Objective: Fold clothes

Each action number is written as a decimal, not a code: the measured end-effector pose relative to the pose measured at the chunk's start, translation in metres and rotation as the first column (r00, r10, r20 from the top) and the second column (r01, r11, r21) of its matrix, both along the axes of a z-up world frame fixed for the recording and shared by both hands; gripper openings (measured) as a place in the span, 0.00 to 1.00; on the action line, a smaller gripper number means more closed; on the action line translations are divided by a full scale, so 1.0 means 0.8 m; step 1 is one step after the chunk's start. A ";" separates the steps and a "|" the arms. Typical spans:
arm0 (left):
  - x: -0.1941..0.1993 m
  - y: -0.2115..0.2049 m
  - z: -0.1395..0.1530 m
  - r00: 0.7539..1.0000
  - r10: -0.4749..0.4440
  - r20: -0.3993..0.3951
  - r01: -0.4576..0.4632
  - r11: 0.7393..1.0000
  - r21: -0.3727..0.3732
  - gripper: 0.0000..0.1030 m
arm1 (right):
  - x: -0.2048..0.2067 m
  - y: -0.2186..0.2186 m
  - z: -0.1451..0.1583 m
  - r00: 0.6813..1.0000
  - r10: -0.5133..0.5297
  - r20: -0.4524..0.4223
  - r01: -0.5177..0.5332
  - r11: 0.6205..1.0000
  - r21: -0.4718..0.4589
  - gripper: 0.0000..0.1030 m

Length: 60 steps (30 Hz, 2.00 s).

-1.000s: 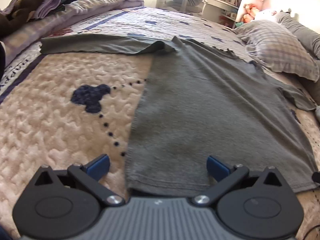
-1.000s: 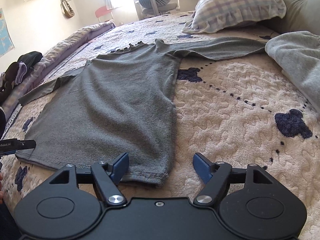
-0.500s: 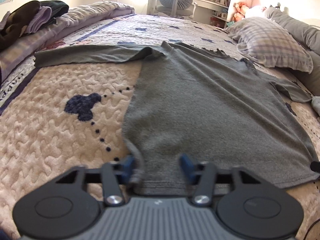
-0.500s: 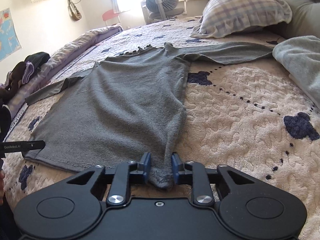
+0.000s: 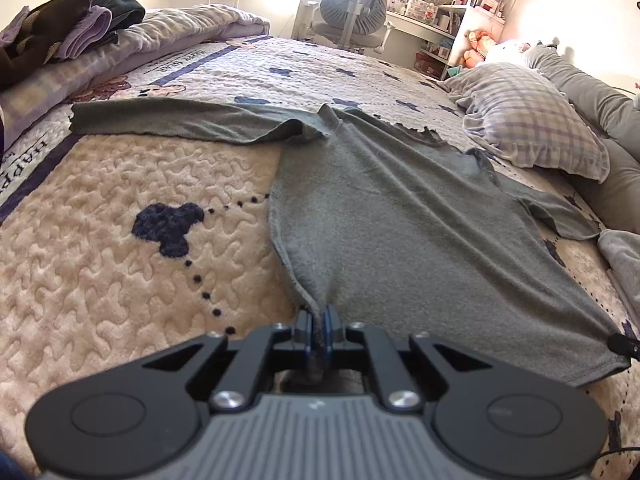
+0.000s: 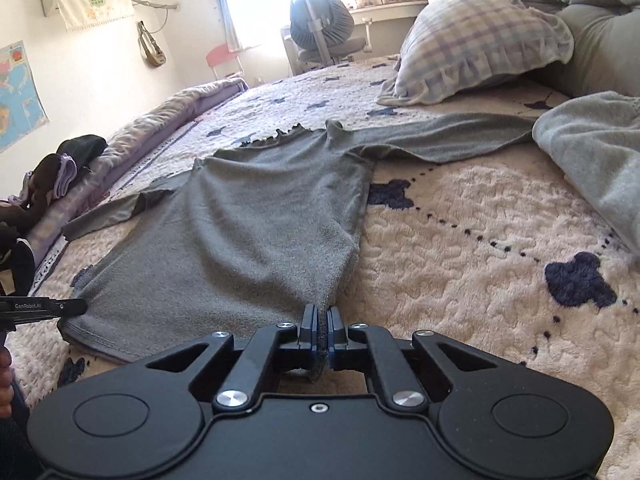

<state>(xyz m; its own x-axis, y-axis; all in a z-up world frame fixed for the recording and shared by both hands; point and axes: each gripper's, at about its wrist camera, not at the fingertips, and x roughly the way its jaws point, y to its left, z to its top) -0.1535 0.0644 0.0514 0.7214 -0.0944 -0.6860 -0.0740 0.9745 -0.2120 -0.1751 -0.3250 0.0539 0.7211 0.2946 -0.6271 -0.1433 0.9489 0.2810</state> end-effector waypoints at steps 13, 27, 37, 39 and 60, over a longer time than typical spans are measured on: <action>-0.009 0.005 -0.012 0.999 -0.012 -0.049 0.012 1.000 -0.003 0.06 | -0.003 -0.017 -0.002 0.999 -0.010 -0.049 0.011 1.000 0.021 0.04; -0.015 0.041 -0.006 0.990 0.087 -0.113 -0.093 0.994 -0.050 0.18 | -0.005 -0.026 -0.015 0.995 -0.033 -0.090 0.033 0.999 -0.011 0.04; 0.002 0.091 -0.002 0.978 0.172 -0.118 -0.178 0.983 -0.043 0.29 | 0.005 -0.034 -0.023 0.989 -0.082 -0.126 0.084 0.996 0.010 0.10; 0.012 0.090 -0.001 0.979 0.168 -0.118 -0.173 0.984 -0.034 0.33 | 0.010 -0.034 -0.024 0.987 -0.089 -0.132 0.091 0.996 0.006 0.11; 0.089 0.043 -0.013 0.977 0.154 -0.145 -0.132 0.980 0.148 0.65 | 0.072 -0.018 -0.025 0.979 -0.092 -0.181 0.079 0.994 -0.076 0.26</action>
